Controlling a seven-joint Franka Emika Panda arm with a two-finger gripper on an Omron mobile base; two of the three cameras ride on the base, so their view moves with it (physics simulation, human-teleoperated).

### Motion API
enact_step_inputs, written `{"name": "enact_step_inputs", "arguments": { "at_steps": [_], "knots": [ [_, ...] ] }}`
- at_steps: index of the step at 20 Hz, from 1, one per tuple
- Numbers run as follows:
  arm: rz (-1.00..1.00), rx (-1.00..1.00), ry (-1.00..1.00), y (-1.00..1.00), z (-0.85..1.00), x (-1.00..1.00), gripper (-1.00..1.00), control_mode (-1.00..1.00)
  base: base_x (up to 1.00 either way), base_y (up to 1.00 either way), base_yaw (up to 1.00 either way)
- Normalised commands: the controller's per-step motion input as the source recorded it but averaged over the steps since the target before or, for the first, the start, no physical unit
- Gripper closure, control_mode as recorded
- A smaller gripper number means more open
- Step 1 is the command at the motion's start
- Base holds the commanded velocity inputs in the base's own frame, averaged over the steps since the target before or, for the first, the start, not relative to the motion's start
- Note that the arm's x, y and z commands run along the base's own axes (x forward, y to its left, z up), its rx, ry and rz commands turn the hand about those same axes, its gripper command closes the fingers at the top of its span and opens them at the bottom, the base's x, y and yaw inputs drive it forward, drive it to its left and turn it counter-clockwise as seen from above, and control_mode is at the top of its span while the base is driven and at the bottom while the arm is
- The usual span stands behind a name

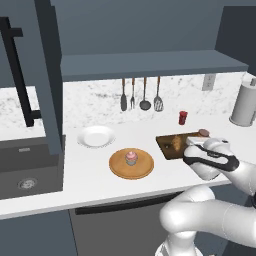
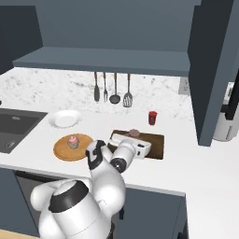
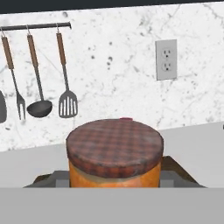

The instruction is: From the different types of pastries on the counter, select a croissant and place it on the cutting board. Then retrieve a jar of jam from the cabinet and place it alongside the croissant on the cutting board.

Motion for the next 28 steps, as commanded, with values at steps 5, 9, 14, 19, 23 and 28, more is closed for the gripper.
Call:
{"name": "enact_step_inputs", "arguments": {
  "at_steps": [5,9,14,19,23,28],
  "knots": [
    [0.00,0.00,0.01,-0.11,-0.24,0.00,1.00,-1.00,0.00,0.00,0.00],
    [0.00,0.00,0.00,-0.05,-0.26,0.00,1.00,-1.00,0.00,0.00,0.00],
    [0.00,0.00,0.00,-0.02,-0.17,0.07,1.00,-1.00,0.00,0.00,0.00],
    [0.03,0.00,0.00,0.00,-0.17,0.37,1.00,-1.00,0.00,0.00,0.00],
    [0.02,0.00,0.00,0.00,-0.24,0.29,1.00,-1.00,0.00,0.00,0.00],
    [0.02,0.00,0.00,0.00,-0.32,0.21,1.00,-1.00,0.00,0.00,0.00]
  ]
}}
